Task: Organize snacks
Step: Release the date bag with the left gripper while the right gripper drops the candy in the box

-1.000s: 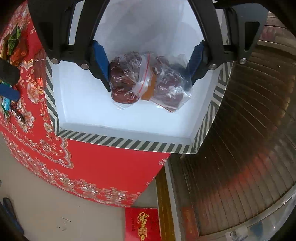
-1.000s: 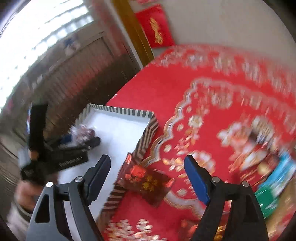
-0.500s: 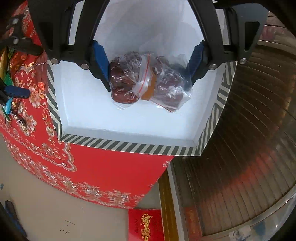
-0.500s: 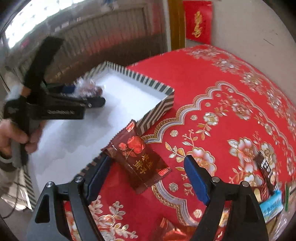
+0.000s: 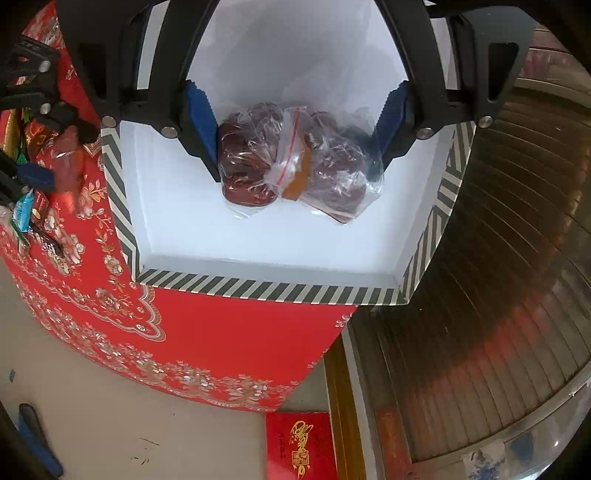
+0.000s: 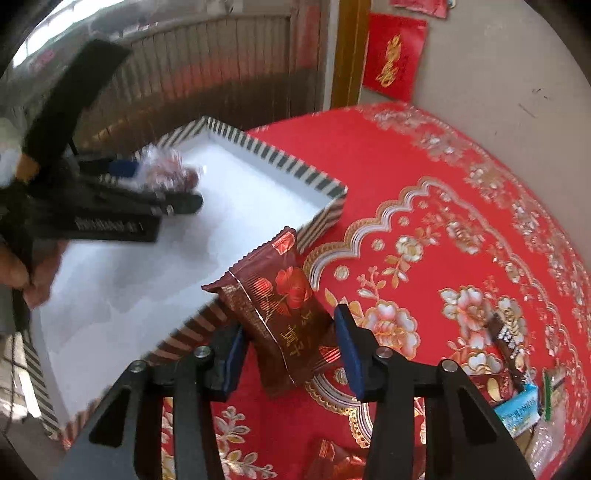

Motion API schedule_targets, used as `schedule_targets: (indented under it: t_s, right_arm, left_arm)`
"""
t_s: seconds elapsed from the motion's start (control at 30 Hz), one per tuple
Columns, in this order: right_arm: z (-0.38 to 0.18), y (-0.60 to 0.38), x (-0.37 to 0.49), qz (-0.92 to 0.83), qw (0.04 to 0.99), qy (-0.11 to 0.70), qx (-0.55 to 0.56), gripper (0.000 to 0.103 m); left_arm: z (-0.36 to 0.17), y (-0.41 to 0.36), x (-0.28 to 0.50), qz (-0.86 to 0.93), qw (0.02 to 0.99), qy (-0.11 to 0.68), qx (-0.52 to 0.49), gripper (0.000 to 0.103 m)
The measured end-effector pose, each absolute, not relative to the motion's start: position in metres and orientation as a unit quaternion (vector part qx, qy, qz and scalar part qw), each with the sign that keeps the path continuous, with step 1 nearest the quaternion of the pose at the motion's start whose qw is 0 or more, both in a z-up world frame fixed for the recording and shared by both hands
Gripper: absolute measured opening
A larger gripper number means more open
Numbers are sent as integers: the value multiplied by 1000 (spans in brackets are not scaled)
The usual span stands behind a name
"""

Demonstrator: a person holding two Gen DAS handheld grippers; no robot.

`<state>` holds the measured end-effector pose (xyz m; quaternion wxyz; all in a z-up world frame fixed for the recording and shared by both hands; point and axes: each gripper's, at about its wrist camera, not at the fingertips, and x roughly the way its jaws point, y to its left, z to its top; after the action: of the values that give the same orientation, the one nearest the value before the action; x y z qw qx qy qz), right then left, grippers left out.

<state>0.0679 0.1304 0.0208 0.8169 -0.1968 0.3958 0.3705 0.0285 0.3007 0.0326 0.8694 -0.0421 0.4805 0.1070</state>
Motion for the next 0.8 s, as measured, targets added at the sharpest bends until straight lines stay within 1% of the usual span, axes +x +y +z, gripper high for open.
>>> schedule_targets:
  t_s: [0.2,0.5,0.8]
  right_arm:
    - [40,171,88,379,820,402,-151,45]
    - [19,209,108,362,818,429,-124,45]
    - [13,220,103,346,820,436,-135,45]
  left_arm:
    - [31,309,32,128,866,481,-47,75]
    - [30,328,39,161,864,475,-51,75]
    - [20,340,44,182,858,478,-48,75]
